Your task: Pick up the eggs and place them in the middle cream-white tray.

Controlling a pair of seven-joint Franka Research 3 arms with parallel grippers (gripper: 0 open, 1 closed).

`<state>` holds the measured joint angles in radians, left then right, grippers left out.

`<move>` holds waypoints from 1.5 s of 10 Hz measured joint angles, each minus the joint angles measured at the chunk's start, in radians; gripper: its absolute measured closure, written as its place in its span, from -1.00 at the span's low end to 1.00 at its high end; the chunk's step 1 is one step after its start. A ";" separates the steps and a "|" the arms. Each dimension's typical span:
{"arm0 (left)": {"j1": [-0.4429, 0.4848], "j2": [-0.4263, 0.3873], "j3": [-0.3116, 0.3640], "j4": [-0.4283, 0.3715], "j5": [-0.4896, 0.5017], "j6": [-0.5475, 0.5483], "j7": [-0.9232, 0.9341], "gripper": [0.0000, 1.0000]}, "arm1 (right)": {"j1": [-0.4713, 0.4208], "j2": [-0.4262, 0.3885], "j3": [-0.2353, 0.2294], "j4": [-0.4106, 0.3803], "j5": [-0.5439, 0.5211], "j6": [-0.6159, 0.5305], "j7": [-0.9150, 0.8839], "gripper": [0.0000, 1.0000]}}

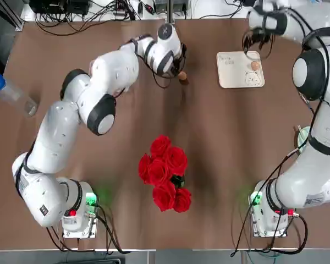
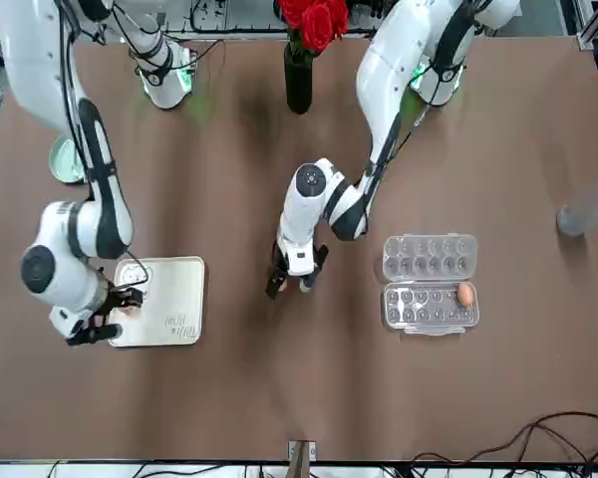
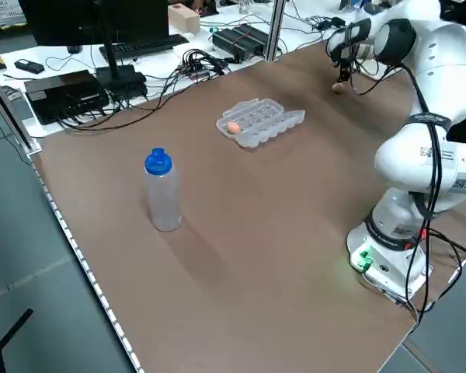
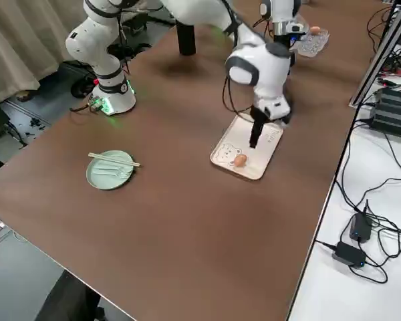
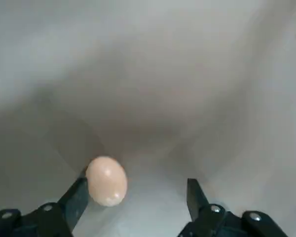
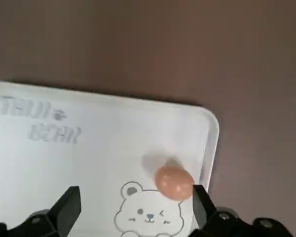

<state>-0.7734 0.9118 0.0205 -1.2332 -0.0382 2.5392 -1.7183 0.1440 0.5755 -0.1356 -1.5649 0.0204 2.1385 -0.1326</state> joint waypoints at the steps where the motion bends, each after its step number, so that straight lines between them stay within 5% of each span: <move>1: 0.019 -0.048 0.002 0.001 0.004 -0.088 0.048 -0.78 | 0.027 -0.006 0.003 0.038 0.002 -0.021 0.055 -1.00; 6: 0.242 -0.231 0.008 -0.062 0.026 -0.503 0.556 -0.76 | 0.338 0.060 0.010 0.080 -0.003 0.010 0.647 -1.00; 11: 0.519 -0.361 0.007 -0.340 0.026 -0.496 1.110 -0.70 | 0.464 0.164 0.010 0.094 -0.003 0.108 0.942 -1.00; 15: 0.627 -0.345 0.006 -0.452 0.083 -0.327 1.217 -0.63 | 0.554 0.232 0.008 0.196 -0.003 0.154 1.089 -1.00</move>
<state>-0.1464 0.5672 0.0269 -1.6855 0.0453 2.2124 -0.5009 0.6984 0.8079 -0.1272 -1.3686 0.0175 2.2923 0.9560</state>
